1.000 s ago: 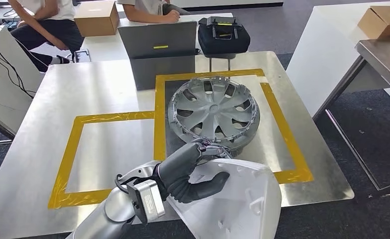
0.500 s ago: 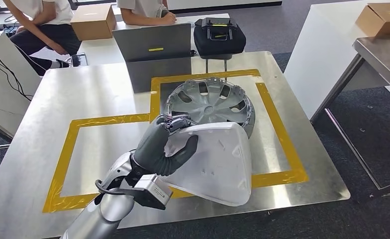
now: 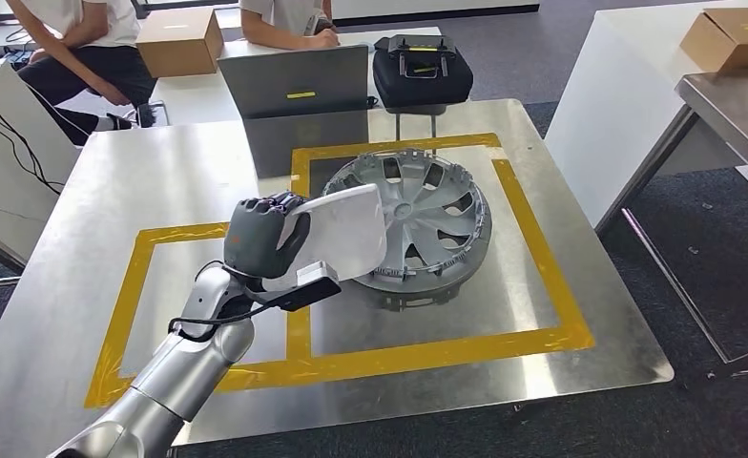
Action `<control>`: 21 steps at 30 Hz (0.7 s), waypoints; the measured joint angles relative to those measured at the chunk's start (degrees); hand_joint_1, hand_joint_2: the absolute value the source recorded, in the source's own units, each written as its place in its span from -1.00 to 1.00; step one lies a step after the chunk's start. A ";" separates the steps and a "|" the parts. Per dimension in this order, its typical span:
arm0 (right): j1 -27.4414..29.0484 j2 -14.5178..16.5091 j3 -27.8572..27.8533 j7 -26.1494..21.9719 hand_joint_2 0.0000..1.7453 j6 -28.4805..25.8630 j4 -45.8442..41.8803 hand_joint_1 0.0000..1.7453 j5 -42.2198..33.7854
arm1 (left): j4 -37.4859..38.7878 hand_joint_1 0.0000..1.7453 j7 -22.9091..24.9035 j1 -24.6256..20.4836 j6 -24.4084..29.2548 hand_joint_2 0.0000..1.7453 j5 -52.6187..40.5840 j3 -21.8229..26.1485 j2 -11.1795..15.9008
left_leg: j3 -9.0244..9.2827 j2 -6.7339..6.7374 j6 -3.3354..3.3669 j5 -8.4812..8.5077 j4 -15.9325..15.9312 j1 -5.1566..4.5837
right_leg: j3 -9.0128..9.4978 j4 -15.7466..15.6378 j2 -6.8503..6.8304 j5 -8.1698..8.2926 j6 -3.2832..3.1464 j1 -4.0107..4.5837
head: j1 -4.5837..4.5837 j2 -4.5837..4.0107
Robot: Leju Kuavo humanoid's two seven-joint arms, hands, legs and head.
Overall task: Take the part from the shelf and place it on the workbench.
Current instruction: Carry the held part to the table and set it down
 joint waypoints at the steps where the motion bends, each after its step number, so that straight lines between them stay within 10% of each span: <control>1: 0.00 0.05 0.00 0.04 -1.00 0.00 0.00 -1.00 0.01 | 2.77 1.00 0.68 -1.02 1.39 1.00 -1.46 0.65 0.19 | 0.00 0.00 0.00 0.00 0.00 0.00 | 0.00 0.00 0.00 0.00 0.00 0.00 | 0.00 0.00; 21: -0.03 0.93 0.00 1.20 -1.00 -0.52 0.00 -1.00 0.38 | 32.79 1.00 10.92 -12.63 2.62 1.00 -11.31 7.23 4.00 | -0.02 -0.01 0.00 0.00 0.00 0.00 | 0.00 -0.02 0.01 0.00 -0.01 -0.01 | 0.00 0.00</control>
